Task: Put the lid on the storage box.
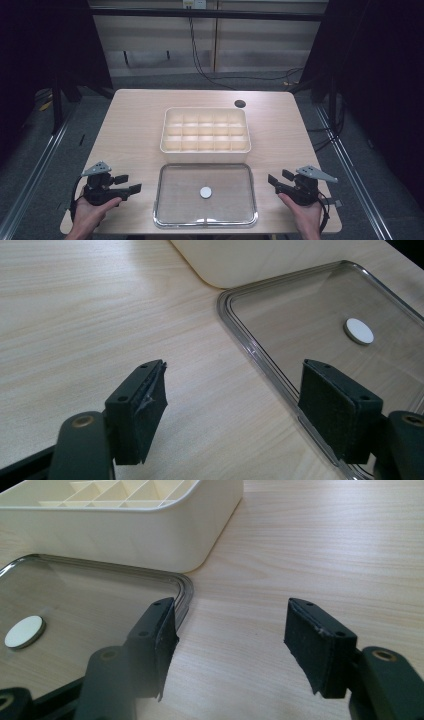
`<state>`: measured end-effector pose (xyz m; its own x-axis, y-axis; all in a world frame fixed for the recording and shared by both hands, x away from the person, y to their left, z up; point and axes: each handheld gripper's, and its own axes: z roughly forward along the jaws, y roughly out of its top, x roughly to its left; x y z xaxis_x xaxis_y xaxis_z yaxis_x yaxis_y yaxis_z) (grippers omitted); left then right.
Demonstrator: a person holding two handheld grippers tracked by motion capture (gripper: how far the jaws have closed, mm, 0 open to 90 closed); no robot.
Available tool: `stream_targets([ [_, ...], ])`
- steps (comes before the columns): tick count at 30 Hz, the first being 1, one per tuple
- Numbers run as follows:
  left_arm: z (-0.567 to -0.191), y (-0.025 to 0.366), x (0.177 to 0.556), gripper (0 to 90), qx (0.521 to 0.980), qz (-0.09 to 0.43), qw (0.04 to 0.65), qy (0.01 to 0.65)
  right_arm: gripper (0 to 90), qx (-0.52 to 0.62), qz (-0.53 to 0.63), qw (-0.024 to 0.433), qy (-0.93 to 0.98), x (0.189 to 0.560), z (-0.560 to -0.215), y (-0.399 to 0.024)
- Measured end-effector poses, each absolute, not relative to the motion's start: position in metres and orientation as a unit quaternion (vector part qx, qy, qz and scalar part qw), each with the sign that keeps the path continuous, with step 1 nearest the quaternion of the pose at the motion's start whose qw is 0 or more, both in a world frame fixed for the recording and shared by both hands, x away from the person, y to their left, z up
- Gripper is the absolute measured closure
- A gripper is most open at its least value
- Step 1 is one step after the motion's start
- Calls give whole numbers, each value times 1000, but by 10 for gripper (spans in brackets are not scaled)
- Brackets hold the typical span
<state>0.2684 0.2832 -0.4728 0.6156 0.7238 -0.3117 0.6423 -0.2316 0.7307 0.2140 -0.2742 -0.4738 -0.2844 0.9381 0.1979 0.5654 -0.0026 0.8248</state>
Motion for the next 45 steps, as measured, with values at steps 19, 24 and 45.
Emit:
stream_targets([
  [19, -459, 272, 263, 375, 789, 53, 443, 424, 456, 536, 417, 172, 713, 216, -452, -256],
  [24, -459, 266, 270, 364, 795, 35, 436, 419, 447, 524, 434, 147, 718, 222, -443, -246],
  [45, -472, 238, 285, 452, 821, 28, 409, 396, 467, 511, 402, 110, 751, 261, -464, -226],
])
